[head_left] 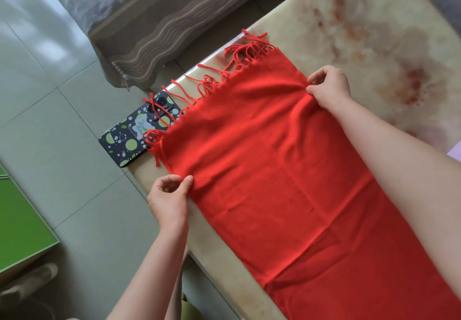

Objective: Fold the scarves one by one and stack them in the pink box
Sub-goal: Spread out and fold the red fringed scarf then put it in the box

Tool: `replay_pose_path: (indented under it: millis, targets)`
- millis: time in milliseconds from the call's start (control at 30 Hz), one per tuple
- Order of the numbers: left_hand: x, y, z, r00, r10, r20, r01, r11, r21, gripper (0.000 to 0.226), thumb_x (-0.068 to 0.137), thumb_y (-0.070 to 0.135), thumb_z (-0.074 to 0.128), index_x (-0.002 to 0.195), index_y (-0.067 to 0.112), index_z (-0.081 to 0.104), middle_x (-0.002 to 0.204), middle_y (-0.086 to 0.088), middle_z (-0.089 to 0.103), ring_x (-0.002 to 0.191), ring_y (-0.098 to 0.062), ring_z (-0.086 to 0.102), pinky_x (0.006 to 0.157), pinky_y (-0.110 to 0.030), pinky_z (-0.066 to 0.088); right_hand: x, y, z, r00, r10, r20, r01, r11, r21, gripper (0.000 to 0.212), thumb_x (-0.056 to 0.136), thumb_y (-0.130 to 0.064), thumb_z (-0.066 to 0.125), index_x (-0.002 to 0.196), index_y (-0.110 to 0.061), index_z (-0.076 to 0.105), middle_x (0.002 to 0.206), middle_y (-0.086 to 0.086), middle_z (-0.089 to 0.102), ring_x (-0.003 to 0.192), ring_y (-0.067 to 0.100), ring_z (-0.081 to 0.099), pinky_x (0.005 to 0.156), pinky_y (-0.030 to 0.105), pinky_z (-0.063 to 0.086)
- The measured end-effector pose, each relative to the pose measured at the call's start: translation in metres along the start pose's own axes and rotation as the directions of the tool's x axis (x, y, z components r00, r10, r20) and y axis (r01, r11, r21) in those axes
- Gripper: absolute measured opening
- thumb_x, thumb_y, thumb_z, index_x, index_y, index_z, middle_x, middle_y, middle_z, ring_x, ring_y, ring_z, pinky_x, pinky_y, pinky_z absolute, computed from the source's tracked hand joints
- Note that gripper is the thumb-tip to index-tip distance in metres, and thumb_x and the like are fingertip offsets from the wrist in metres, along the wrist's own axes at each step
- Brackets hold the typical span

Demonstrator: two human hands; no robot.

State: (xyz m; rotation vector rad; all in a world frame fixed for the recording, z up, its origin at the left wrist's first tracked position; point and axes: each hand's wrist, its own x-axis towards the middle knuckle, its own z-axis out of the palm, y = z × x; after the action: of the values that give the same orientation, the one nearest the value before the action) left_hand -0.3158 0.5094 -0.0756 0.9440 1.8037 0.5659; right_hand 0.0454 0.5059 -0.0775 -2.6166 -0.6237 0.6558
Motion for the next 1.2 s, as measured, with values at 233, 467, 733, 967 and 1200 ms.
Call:
replay_pose_path:
  millis: [233,467,733,967,1200]
  targets:
    - [-0.009,0.005,0.005,0.998,0.058,0.034,-0.056,0.996,-0.068,0.022,0.076,0.011,0.077,0.073,0.022,0.058,0.072,0.006,0.057,0.066,0.001,0.051,0.060,-0.003,0.040,0.002,-0.011,0.000,1.000,0.003,0.001,-0.003,0.995,0.100,0.029,0.073,-0.034,0.073,0.092,-0.023,0.055,0.094,0.002,0.064,0.101,0.023,0.061,0.097,0.041,0.044]
    - [-0.002,0.001,-0.004,0.988,0.117,0.102,-0.116,0.993,-0.016,0.024,0.079,0.002,0.070,0.078,0.026,0.068,0.078,0.011,0.065,0.065,0.012,0.054,0.071,-0.007,0.042,-0.005,-0.004,-0.001,0.998,0.017,-0.055,-0.017,1.000,0.002,0.017,0.078,-0.022,0.070,0.092,-0.023,0.061,0.104,0.006,0.069,0.108,0.025,0.059,0.100,0.036,0.040]
    - [-0.004,0.007,-0.002,0.989,0.119,0.090,-0.111,0.990,-0.090,0.018,0.083,0.010,0.069,0.095,0.022,0.068,0.094,0.002,0.067,0.082,0.004,0.057,0.077,-0.009,0.043,-0.004,-0.015,0.000,0.995,-0.051,-0.086,0.052,0.999,0.008,0.033,0.083,-0.040,0.066,0.110,-0.021,0.062,0.110,0.002,0.062,0.120,0.024,0.041,0.100,0.029,0.028]
    - [0.014,0.026,0.002,0.983,0.169,0.065,-0.155,0.971,-0.180,0.021,0.084,0.008,0.067,0.096,0.025,0.068,0.094,0.009,0.067,0.083,0.006,0.058,0.078,-0.007,0.043,0.013,-0.061,0.014,0.999,-0.037,-0.020,0.038,0.998,0.050,0.027,0.085,-0.033,0.066,0.110,-0.024,0.066,0.098,-0.006,0.066,0.127,0.020,0.035,0.102,0.027,0.028]
    - [0.031,0.032,0.007,0.984,0.166,0.061,-0.153,0.973,-0.175,0.024,0.080,0.004,0.069,0.092,0.024,0.070,0.091,0.013,0.069,0.085,0.005,0.060,0.087,-0.017,0.046,0.026,-0.080,0.030,0.997,-0.039,-0.064,0.036,0.998,-0.050,0.023,0.082,-0.035,0.069,0.102,-0.023,0.066,0.115,0.002,0.064,0.129,0.024,0.033,0.103,0.029,0.024]
